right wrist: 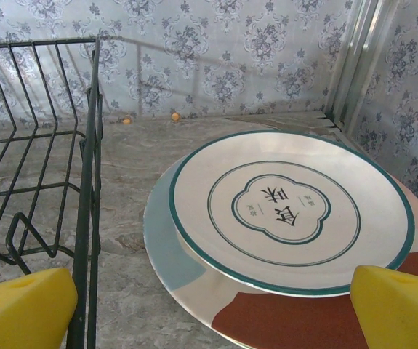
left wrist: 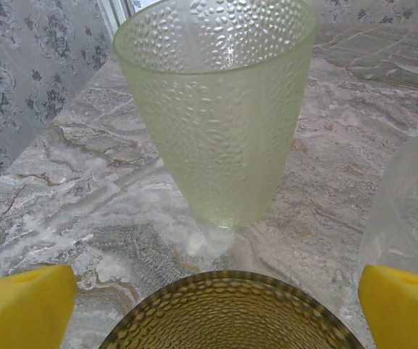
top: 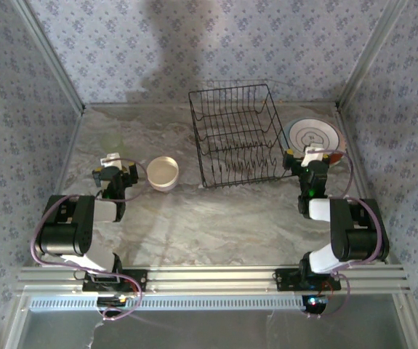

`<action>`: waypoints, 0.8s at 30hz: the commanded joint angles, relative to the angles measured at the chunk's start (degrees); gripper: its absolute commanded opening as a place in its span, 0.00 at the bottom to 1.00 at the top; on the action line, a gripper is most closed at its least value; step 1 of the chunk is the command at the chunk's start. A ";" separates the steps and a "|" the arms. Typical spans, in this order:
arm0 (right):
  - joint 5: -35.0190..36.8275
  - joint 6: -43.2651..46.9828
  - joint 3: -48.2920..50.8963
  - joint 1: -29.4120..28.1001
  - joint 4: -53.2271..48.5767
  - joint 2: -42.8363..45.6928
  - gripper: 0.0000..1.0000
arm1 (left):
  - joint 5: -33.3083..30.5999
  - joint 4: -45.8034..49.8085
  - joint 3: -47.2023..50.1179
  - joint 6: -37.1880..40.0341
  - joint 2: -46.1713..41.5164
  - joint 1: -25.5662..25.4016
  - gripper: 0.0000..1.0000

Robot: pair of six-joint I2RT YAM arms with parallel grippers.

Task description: Unload the mixed dishes from the dish rack

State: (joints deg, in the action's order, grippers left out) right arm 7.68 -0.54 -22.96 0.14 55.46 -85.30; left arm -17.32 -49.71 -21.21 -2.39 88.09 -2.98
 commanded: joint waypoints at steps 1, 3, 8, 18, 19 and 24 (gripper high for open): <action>-2.51 2.12 2.30 0.27 -5.65 -1.90 1.00 | 0.60 -0.82 -0.73 -0.07 -0.12 0.28 0.99; -4.29 2.20 2.10 0.71 -5.97 -1.89 1.00 | 0.54 -0.82 -0.73 -0.04 -0.12 0.26 0.99; -10.51 2.64 1.05 2.45 -7.86 -1.98 1.00 | 0.56 -0.83 -0.67 0.00 -0.17 0.30 0.99; -11.79 2.12 0.73 3.13 -8.35 -2.13 1.00 | 0.59 -0.82 -0.68 -0.04 -0.12 0.27 0.99; -11.58 2.20 0.66 3.13 -8.44 -2.15 1.00 | 0.57 -0.80 -0.70 0.00 -0.13 0.27 0.99; -9.59 2.01 0.55 2.68 -8.78 -2.15 1.00 | 0.54 -0.83 -0.59 -0.07 -0.12 0.26 0.99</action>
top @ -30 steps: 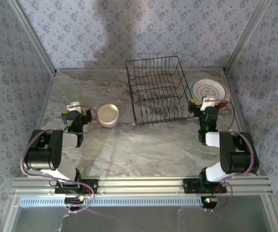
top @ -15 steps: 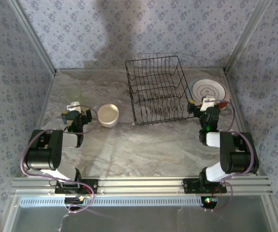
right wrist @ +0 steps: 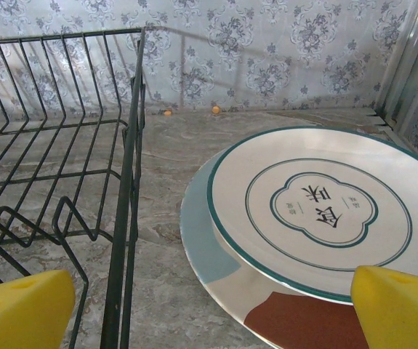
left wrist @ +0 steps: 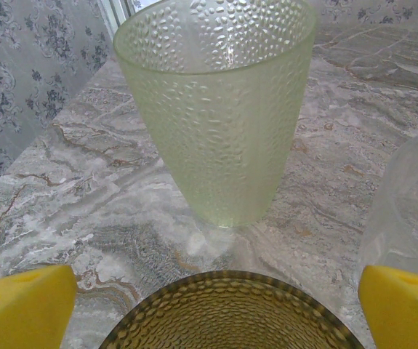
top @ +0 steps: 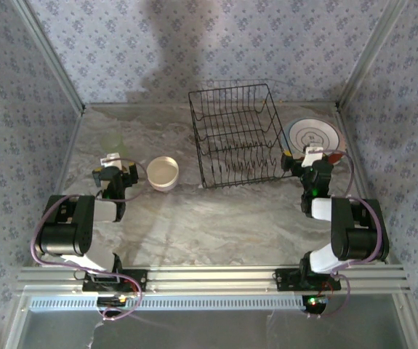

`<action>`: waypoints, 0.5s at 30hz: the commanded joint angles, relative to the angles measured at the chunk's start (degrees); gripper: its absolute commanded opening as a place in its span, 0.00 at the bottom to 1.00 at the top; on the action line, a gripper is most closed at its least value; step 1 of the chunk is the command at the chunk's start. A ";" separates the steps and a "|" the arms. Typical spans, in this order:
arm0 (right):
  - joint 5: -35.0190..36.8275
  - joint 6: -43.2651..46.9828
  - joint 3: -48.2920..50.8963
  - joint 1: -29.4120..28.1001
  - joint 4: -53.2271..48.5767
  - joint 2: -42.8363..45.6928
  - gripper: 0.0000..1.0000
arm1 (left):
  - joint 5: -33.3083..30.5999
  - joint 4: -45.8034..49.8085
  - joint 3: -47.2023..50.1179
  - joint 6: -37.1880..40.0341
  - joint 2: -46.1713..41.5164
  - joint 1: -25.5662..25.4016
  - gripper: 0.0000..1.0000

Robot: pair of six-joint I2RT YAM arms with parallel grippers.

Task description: Unload the mixed dishes from the dish rack

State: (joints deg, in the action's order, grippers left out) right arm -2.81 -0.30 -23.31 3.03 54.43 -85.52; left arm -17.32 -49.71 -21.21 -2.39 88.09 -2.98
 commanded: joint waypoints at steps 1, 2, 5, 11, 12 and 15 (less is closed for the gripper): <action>1.04 1.79 0.81 -0.30 -7.68 -1.94 1.00 | 0.54 -0.82 -0.63 0.01 -0.16 0.30 0.99; 1.34 1.88 0.96 -0.38 -7.68 -1.94 1.00 | 0.53 -0.85 -0.59 -0.02 -0.13 0.28 0.99; 1.60 1.92 1.04 -0.61 -7.59 -1.85 1.00 | 0.70 -0.78 -0.67 -0.14 -0.07 0.33 0.99; 1.41 1.88 1.06 -0.54 -7.55 -1.79 1.00 | 0.86 -0.74 -0.78 -0.07 -0.08 0.39 0.99; 1.43 1.83 1.06 -0.52 -7.61 -1.81 1.00 | 0.81 -0.73 -0.73 -0.07 -0.12 0.37 0.99; 1.45 1.88 0.97 -0.49 -7.65 -1.85 1.00 | 0.82 -0.66 -0.78 -0.08 -0.09 0.36 0.99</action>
